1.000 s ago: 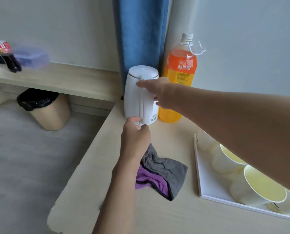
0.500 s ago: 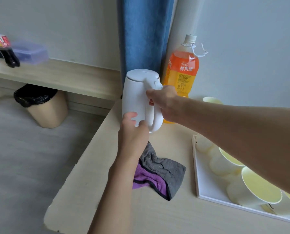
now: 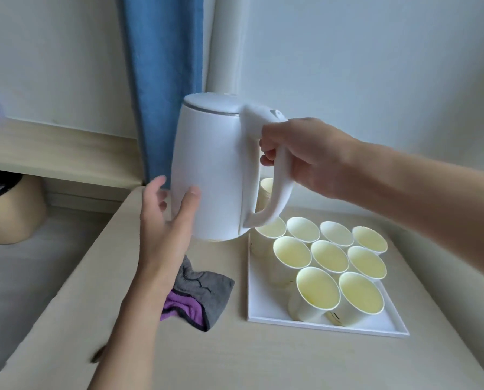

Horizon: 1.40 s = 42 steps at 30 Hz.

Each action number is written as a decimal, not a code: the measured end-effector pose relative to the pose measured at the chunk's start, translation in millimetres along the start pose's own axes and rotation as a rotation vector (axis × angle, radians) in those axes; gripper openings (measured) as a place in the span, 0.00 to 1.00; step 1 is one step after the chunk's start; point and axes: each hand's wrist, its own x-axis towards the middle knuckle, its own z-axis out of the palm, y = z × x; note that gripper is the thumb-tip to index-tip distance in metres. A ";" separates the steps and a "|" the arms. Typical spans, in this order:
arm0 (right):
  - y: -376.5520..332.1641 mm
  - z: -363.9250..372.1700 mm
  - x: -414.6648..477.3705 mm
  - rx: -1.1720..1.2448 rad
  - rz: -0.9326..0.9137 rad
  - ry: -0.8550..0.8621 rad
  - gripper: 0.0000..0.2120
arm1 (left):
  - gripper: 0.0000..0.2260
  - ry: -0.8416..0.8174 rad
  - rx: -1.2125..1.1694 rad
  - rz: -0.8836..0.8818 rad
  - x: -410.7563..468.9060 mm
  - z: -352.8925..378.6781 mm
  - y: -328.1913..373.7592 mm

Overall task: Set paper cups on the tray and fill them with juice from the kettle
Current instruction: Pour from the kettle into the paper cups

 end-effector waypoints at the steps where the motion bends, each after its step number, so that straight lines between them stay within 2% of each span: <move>1: -4.9 -15.2 -6.3 -0.032 -0.012 0.013 0.06 | 0.42 -0.044 -0.028 0.004 -4.1 9.0 2.3; 3: -12.6 -43.7 -17.7 -0.103 -0.023 0.040 0.06 | 0.41 -0.137 -0.086 0.012 -13.3 31.2 6.5; 6: -18.5 -82.7 -27.9 -0.209 -0.014 0.109 0.09 | 0.31 -0.266 -0.155 -0.007 -30.7 71.1 10.4; 12: -19.9 -141.1 -31.4 -0.346 0.046 0.226 0.13 | 0.27 -0.420 -0.171 -0.052 -55.1 131.0 2.1; 21: -9.9 -172.8 -21.7 -0.508 0.108 0.282 0.17 | 0.28 -0.478 -0.254 -0.069 -69.6 174.4 1.6; 26: -12.4 -178.3 -18.8 -0.544 0.066 0.271 0.11 | 0.32 -0.504 -0.294 -0.093 -77.6 183.3 0.8; 29: -13.6 -178.0 -14.1 -0.571 0.047 0.259 0.07 | 0.31 -0.503 -0.282 -0.118 -81.7 184.9 -0.2; 33: -12.0 -176.3 -9.7 -0.640 0.027 0.217 0.09 | 0.28 -0.524 -0.304 -0.175 -87.1 184.7 -1.7; 42: -12.0 -169.1 5.5 -0.762 0.009 0.172 0.11 | 0.31 -0.537 -0.374 -0.269 -94.7 187.0 -1.7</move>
